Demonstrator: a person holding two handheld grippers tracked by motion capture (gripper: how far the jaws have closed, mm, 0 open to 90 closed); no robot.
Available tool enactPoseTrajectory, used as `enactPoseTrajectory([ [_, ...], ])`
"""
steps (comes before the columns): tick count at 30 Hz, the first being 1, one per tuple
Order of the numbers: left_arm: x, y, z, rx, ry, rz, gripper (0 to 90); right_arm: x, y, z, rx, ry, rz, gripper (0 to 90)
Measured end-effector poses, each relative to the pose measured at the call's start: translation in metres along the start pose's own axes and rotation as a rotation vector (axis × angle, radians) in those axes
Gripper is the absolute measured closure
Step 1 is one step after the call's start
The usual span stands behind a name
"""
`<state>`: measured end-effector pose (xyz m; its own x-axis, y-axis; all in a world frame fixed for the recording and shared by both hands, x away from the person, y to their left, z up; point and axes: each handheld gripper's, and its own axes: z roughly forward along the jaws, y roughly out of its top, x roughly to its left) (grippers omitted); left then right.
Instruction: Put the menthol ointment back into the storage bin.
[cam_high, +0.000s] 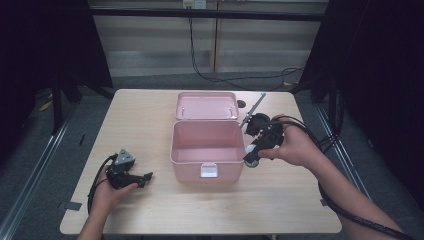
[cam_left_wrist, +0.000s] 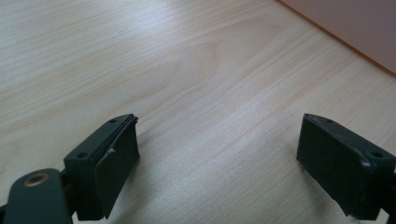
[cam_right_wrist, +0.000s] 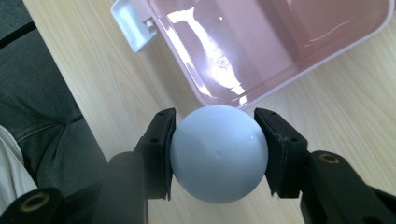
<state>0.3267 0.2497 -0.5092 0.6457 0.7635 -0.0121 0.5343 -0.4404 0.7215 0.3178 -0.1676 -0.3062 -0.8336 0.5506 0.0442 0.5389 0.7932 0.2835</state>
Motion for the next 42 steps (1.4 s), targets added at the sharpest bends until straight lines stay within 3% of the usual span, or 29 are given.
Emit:
enactPoseTrajectory([
  [12, 0.000, 0.000, 0.000, 0.000, 0.000, -0.002, 12.3, -0.006, 0.013, -0.002, 0.005, -0.007, 0.020, 50.5],
  [42, 0.000, 0.000, 0.000, 0.003, -0.001, 0.000, 12.2, -0.015, 0.058, 0.018, 0.031, -0.047, 0.038, 50.5],
])
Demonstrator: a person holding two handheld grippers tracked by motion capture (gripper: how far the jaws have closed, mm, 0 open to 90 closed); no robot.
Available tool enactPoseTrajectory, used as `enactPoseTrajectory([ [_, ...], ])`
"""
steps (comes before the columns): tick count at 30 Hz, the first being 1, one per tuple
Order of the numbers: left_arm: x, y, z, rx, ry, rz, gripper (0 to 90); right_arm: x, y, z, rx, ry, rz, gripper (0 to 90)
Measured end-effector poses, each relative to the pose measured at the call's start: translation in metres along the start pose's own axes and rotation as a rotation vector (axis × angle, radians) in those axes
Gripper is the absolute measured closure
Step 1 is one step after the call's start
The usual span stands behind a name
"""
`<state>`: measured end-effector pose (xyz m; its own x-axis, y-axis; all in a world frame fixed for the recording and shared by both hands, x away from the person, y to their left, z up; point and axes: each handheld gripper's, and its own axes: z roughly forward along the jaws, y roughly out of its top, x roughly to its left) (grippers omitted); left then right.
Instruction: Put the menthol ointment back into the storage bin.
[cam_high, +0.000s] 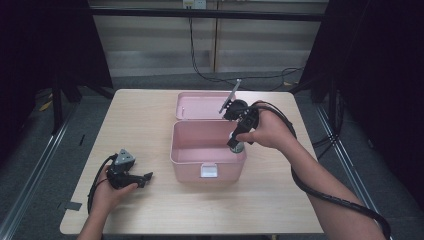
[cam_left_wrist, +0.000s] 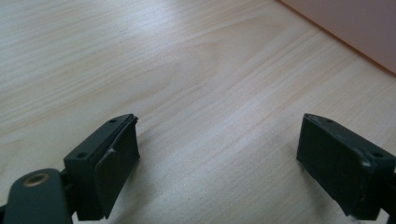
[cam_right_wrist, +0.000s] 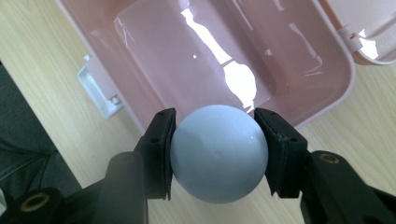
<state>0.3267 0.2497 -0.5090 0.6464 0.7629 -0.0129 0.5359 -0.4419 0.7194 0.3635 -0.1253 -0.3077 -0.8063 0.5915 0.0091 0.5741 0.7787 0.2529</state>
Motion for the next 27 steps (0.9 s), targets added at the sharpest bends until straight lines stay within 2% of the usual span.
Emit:
enactPoseTrajectory([
  [11, 0.000, 0.000, 0.000, 0.002, -0.003, 0.000, 12.2, -0.007, 0.010, 0.015, -0.026, -0.002, 0.057, 50.5],
  [27, 0.000, 0.000, 0.000, -0.002, -0.002, -0.001, 12.2, -0.012, 0.022, 0.037, -0.035, -0.007, 0.108, 50.5],
])
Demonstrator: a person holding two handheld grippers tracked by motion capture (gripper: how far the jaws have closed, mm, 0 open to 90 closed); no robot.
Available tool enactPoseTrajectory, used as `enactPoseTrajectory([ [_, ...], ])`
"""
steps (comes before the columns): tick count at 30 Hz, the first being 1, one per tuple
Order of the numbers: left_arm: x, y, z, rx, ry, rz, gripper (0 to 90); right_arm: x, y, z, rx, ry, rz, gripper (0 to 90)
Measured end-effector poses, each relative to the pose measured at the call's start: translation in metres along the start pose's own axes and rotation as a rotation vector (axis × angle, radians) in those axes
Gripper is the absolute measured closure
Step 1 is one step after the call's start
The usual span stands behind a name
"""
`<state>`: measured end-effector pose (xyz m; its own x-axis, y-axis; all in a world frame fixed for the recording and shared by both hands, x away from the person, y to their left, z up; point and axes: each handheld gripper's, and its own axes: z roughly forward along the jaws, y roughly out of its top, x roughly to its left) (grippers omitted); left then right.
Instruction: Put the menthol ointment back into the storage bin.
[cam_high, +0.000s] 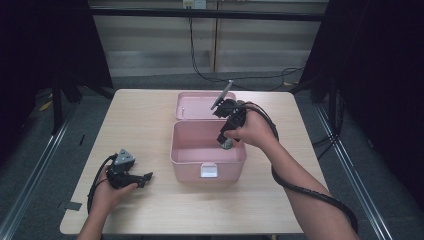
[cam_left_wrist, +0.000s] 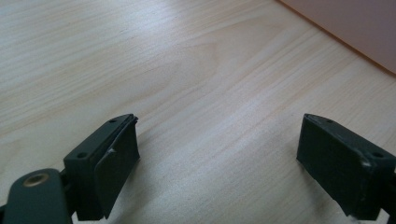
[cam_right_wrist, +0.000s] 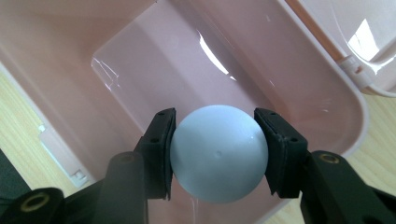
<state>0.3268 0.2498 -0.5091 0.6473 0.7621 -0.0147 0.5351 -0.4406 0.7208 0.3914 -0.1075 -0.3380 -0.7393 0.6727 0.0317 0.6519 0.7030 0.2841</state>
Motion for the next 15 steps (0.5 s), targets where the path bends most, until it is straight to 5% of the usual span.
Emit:
enactPoseTrajectory([
  [15, 0.000, 0.000, 0.000, 0.001, -0.002, 0.001, 12.2, -0.006, 0.004, 0.017, 0.006, -0.005, 0.080, 50.5],
])
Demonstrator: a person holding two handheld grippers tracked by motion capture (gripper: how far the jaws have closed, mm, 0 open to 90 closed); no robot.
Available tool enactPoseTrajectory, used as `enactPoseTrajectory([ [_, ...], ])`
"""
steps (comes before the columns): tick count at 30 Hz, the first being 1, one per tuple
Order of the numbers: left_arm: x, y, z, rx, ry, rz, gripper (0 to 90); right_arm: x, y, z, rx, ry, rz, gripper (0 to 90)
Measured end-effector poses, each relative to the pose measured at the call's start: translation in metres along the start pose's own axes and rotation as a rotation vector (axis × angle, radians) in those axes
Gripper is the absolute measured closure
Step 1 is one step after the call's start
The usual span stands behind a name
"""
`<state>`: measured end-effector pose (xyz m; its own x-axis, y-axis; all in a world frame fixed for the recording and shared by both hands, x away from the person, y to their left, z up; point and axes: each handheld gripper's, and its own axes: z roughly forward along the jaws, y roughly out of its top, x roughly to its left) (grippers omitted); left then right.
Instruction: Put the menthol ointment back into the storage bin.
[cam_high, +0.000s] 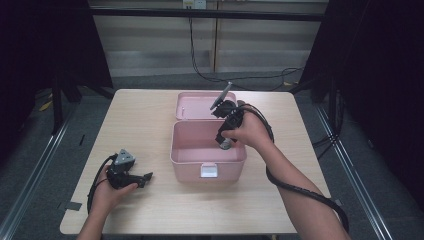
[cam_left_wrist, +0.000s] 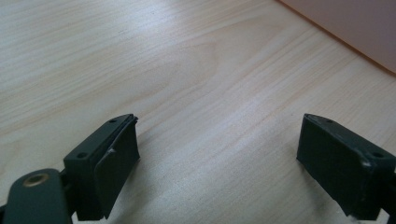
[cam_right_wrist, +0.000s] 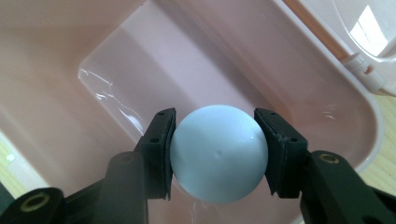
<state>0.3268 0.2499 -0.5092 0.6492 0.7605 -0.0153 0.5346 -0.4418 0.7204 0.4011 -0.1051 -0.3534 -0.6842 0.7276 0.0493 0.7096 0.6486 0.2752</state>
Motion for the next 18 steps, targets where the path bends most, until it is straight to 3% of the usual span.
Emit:
enactPoseTrajectory([
  [18, 0.000, 0.000, 0.000, -0.001, 0.000, 0.001, 12.1, -0.008, 0.002, 0.016, 0.005, -0.011, 0.042, 50.5],
])
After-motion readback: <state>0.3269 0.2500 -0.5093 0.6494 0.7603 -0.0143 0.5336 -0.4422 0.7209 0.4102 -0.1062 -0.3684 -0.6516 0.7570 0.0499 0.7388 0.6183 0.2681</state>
